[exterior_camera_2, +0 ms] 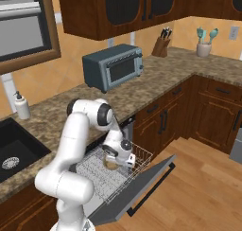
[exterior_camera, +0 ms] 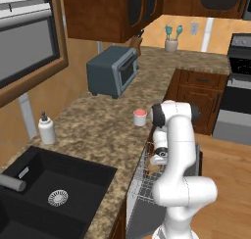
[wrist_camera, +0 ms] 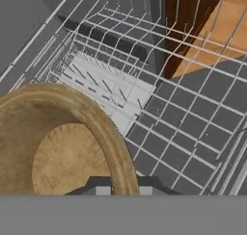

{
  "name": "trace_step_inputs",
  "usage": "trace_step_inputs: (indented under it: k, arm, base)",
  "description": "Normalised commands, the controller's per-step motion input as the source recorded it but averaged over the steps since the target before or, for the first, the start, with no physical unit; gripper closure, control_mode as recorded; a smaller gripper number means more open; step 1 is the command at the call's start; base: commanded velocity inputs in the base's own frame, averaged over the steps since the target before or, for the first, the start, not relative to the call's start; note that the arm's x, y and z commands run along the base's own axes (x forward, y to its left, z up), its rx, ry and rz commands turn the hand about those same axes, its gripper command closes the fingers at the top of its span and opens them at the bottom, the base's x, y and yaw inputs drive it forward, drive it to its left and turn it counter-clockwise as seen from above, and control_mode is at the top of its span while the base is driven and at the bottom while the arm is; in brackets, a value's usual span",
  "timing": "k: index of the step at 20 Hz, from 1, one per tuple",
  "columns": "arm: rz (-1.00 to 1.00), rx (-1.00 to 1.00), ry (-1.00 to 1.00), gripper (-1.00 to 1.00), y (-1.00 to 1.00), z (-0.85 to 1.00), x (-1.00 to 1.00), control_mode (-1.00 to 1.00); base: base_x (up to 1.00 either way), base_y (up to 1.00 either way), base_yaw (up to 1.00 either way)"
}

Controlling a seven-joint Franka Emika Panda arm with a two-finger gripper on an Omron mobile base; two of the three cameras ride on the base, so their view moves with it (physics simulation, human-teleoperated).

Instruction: Pick up the cup and bowl from the counter, place them in the dishwasher, and close the dishwasher door.

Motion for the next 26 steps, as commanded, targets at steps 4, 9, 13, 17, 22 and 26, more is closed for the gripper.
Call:
trace_step_inputs:
  k: [4, 9, 13, 17, 22, 26]
  arm:
    - [0.12, 0.04, -0.03, 1.0, 0.0, -0.56, 0.43, -1.0]
    - [0.06, 0.0, 0.0, 1.0, 0.0, -0.43, 0.3, -1.0]
    - [0.04, 0.0, 0.0, 1.0, 0.0, -0.49, 0.25, -1.0]
    - [0.04, 0.0, 0.0, 1.0, -0.01, -0.66, 0.31, -1.0]
    - [0.06, 0.02, -0.02, -1.0, -0.12, -0.39, 0.12, -1.0]
    - [0.01, 0.09, -0.06, -1.0, -0.21, 0.46, -0.29, -1.0]
  base:
    - [0.0, 0.0, 0.0]
    - [0.0, 0.0, 0.0]
    - [0.0, 0.0, 0.0]
    - [0.0, 0.0, 0.0]
    - [0.0, 0.0, 0.0]
    - [0.0, 0.0, 0.0]
